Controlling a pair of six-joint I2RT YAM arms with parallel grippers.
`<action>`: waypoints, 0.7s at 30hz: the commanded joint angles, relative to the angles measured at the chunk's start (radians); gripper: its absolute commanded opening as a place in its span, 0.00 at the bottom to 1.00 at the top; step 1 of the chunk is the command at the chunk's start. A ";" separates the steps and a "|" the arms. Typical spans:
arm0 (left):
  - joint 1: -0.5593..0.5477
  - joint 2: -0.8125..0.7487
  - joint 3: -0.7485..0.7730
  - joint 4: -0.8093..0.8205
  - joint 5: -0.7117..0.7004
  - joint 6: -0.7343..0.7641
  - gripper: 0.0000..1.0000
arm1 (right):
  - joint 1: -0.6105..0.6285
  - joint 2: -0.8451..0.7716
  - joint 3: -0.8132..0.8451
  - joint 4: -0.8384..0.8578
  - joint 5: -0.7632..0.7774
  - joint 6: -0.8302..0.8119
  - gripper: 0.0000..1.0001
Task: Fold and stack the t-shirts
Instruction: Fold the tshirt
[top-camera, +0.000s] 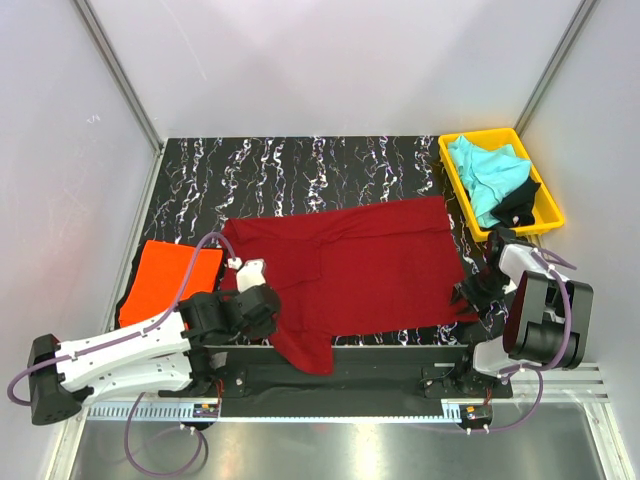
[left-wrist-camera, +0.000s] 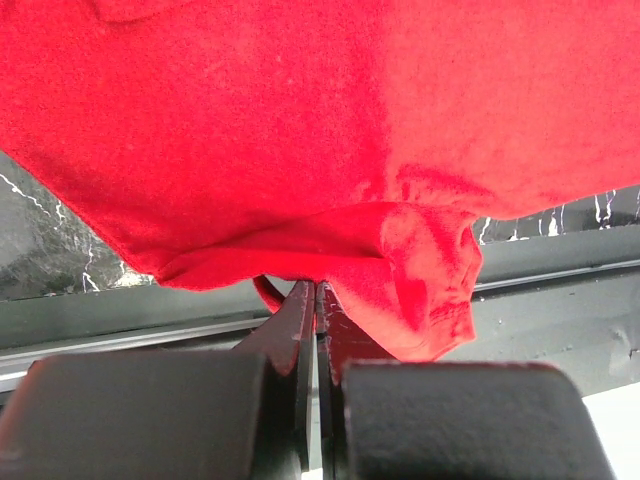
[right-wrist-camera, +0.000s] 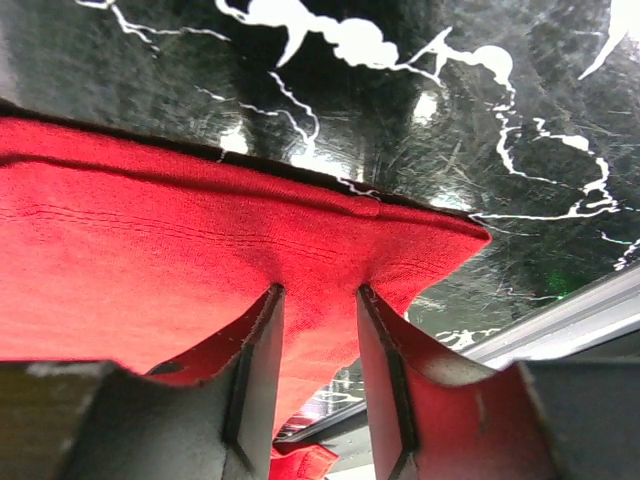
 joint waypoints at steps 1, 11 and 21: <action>0.013 -0.021 0.043 0.023 -0.008 0.021 0.00 | 0.014 -0.002 0.018 0.032 0.047 0.035 0.40; 0.037 -0.032 0.055 0.019 -0.010 0.038 0.00 | 0.022 -0.045 0.000 0.021 0.049 0.017 0.19; 0.063 -0.012 0.116 0.000 -0.022 0.067 0.00 | 0.024 -0.079 -0.005 0.004 0.006 -0.102 0.02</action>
